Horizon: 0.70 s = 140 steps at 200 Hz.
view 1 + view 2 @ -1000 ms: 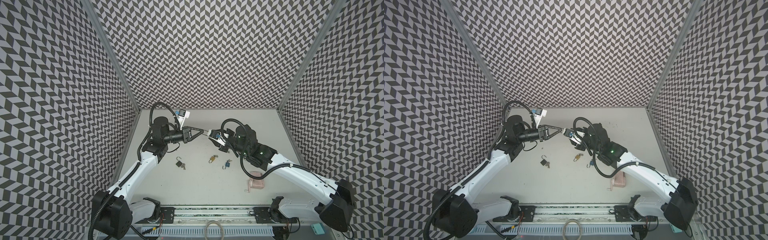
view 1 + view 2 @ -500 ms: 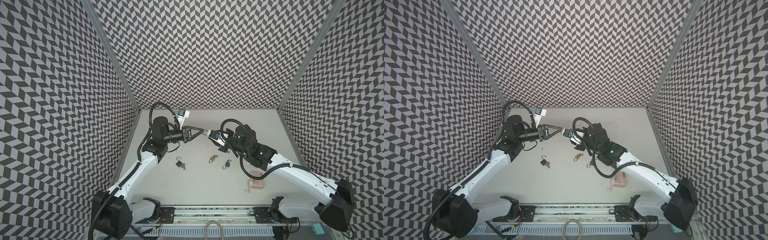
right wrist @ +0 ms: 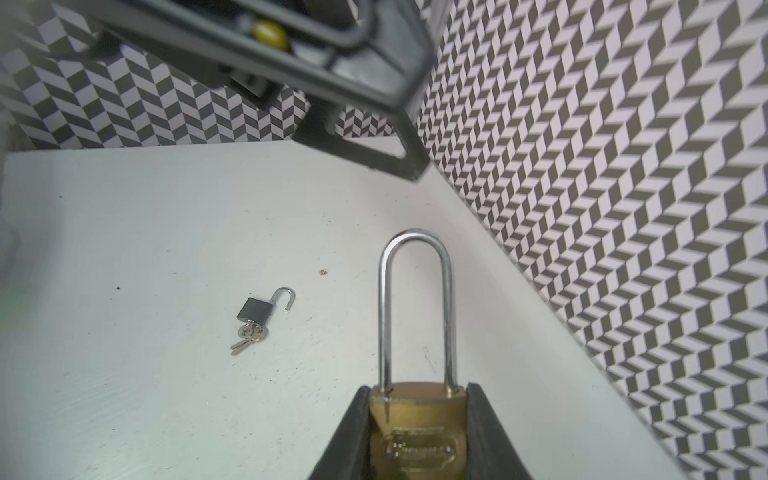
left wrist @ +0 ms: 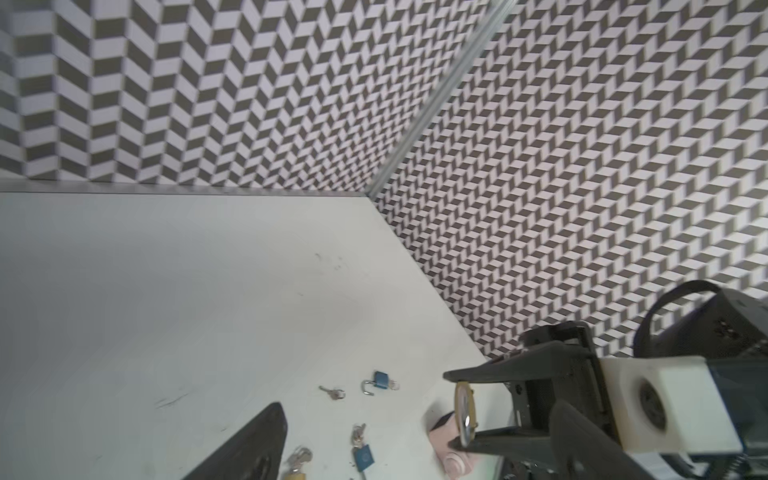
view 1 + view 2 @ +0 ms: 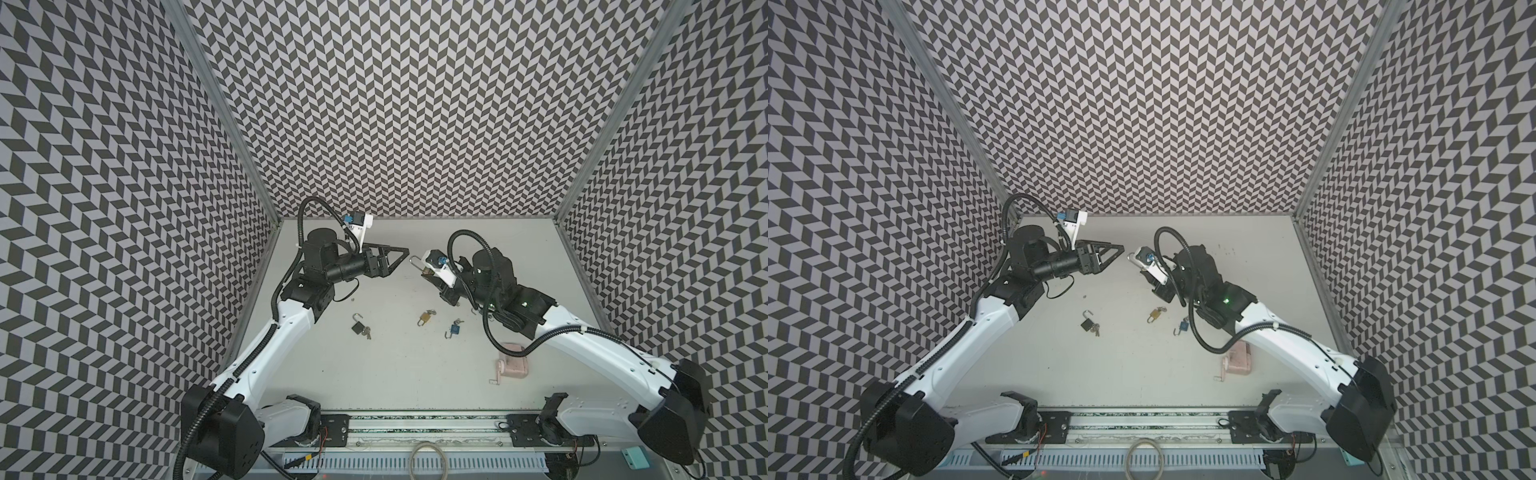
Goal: Lock with the key
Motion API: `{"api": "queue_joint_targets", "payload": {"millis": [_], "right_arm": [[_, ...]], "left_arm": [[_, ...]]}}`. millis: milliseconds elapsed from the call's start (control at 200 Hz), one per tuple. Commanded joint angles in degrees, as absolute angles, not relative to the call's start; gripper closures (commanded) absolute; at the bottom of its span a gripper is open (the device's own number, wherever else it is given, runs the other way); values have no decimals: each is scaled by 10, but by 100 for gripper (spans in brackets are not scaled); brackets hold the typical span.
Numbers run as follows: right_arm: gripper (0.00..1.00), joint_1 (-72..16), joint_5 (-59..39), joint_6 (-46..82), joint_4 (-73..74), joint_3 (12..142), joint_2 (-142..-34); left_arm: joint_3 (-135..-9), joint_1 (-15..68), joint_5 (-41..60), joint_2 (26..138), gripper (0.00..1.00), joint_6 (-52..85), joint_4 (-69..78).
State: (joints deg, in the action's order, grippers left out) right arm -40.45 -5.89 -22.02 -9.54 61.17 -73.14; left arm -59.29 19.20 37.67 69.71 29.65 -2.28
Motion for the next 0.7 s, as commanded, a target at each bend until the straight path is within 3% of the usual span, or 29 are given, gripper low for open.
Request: {"api": "queue_joint_targets", "payload": {"millis": [0,180,381,696], "right_arm": [[100,-351,-84,-125,-134,611,-755],[100,-299,-63,-63,-179,627,-830],[100,-269,-50,-49,-237,701,-947],[100,-253,-6,-47,-233,766,-1072]], "left_arm": [[-598,220,217,686,1,253,-109],[-529,307,82,673,1,292,-102],[-435,349,67,676,2,345,-28],[-427,347,78,712,1,347,-15]]}}
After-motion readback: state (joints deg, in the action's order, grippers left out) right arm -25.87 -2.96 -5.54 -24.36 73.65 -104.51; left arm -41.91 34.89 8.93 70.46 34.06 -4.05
